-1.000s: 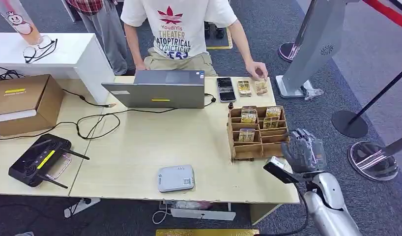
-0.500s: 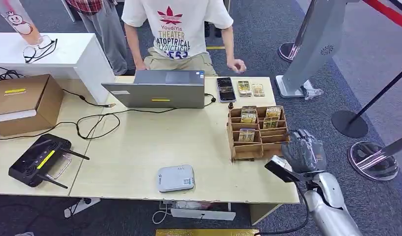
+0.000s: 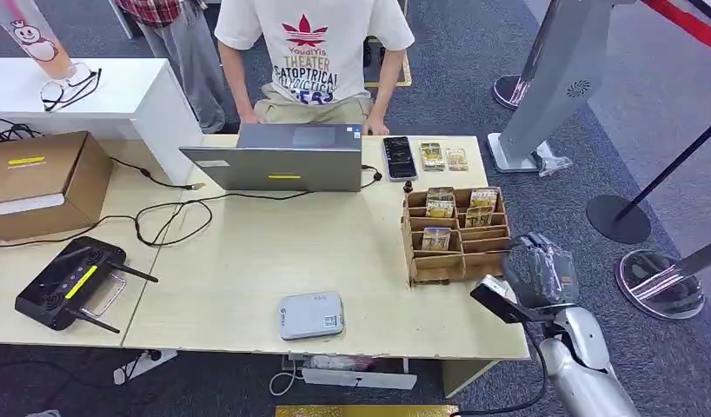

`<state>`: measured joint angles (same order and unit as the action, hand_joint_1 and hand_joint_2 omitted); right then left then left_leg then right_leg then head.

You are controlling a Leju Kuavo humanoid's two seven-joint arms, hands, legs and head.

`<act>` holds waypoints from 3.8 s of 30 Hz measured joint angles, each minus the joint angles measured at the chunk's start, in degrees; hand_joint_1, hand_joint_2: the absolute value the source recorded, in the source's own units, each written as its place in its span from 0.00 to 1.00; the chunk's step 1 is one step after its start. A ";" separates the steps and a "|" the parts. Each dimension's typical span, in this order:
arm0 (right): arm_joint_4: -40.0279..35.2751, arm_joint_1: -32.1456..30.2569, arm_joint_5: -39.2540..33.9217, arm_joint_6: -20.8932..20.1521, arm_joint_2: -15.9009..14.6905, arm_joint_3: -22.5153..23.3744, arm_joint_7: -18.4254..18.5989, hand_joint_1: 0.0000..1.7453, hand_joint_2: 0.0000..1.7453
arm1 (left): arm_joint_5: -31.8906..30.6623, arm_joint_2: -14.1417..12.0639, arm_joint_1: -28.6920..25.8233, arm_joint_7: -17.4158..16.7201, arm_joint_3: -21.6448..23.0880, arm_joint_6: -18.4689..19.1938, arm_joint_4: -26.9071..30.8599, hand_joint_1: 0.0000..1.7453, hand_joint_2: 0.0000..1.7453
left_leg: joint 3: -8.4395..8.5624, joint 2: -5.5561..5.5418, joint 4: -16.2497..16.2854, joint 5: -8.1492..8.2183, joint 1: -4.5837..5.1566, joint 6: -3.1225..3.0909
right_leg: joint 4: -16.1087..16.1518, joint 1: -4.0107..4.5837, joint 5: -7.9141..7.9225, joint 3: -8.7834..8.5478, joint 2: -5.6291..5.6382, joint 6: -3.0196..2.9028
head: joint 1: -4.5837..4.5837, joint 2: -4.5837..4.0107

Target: Pass the card to the sensor for recognition and then transmit it.

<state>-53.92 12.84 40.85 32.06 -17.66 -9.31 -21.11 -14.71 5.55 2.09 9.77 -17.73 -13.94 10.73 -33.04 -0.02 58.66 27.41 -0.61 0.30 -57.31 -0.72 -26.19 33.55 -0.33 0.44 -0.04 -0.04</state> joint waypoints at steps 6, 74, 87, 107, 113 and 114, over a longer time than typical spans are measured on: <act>0.04 -0.03 0.11 -0.09 0.00 0.24 0.00 0.55 1.00 | 0.00 0.00 0.00 0.00 0.00 0.00 0.00 0.00 0.00 | 0.00 0.00 0.00 0.00 0.00 0.00 | 0.00 0.00 0.00 0.00 0.00 0.00 | 0.00 0.00; 1.44 0.93 -0.09 -1.29 0.55 1.20 -0.87 0.94 1.00 | -0.55 0.00 0.07 0.22 0.00 0.00 0.00 0.00 0.00 | -0.02 0.00 0.00 0.00 0.00 0.00 | 0.00 0.00 0.00 0.01 0.00 0.00 | 0.00 0.00; 0.61 2.75 -0.11 -4.44 0.52 1.20 -1.20 1.00 1.00 | -0.63 0.00 0.12 0.20 0.00 0.31 0.00 0.00 0.00 | 0.00 0.01 0.00 0.00 0.00 0.00 | 0.00 0.00 0.00 0.01 0.01 0.00 | 0.00 0.00; -7.81 3.85 0.48 -11.50 -2.80 1.20 0.88 1.00 1.00 | -1.42 0.02 0.71 -0.07 0.02 0.96 0.00 0.00 0.00 | -0.01 0.02 0.00 0.00 0.02 0.00 | 0.00 -0.02 0.01 0.02 0.01 0.00 | -0.02 0.00; -10.16 5.09 0.98 -12.50 -4.15 1.20 1.29 1.00 1.00 | -1.40 0.04 0.99 -0.11 0.02 0.96 0.00 0.00 0.00 | -0.01 0.01 0.01 0.00 0.02 0.00 | 0.00 -0.01 0.01 0.02 0.00 0.00 | 0.00 0.00; -10.38 5.10 0.98 -12.50 -4.26 1.18 1.29 1.00 1.00 | -1.40 0.04 1.00 -0.13 0.02 0.96 0.00 0.00 0.00 | -0.01 0.00 0.01 0.00 0.02 0.00 | 0.00 -0.02 0.01 0.02 0.00 0.00 | 0.00 0.00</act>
<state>-64.30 17.94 41.83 19.56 -21.92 -8.13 -19.82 -16.11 5.60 3.10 9.64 -17.70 -12.98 10.73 -33.05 -0.02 58.66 27.40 -0.59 0.30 -57.31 -0.73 -26.18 33.57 -0.33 0.45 -0.04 -0.04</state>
